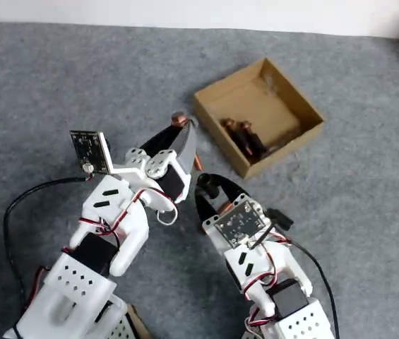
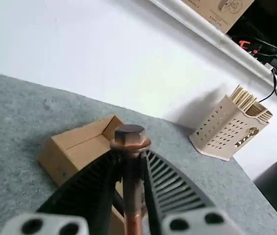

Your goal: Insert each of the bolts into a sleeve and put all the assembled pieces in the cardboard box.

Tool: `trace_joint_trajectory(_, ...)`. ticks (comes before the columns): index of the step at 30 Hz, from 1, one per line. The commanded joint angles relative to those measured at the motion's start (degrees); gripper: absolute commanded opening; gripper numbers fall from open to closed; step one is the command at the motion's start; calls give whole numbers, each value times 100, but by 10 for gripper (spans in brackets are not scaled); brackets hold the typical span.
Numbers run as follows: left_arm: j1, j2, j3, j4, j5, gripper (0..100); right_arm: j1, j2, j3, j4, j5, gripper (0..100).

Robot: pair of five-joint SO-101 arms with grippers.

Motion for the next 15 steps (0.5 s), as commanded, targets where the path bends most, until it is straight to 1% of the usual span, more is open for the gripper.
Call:
trace_joint_trajectory(1,-13,-101,13,-185,-18,5,-31,-127,822,-145,35,5)
trace_joint_trajectory(7,13,-101,180,-193,-18,5,-31,-127,822,-163,35,5)
trace_joint_trajectory(12,330,-101,198,-185,-18,5,-57,-127,822,-163,35,5)
trace_joint_trajectory(15,444,-101,303,-202,-26,5,-57,-127,822,-163,-158,5)
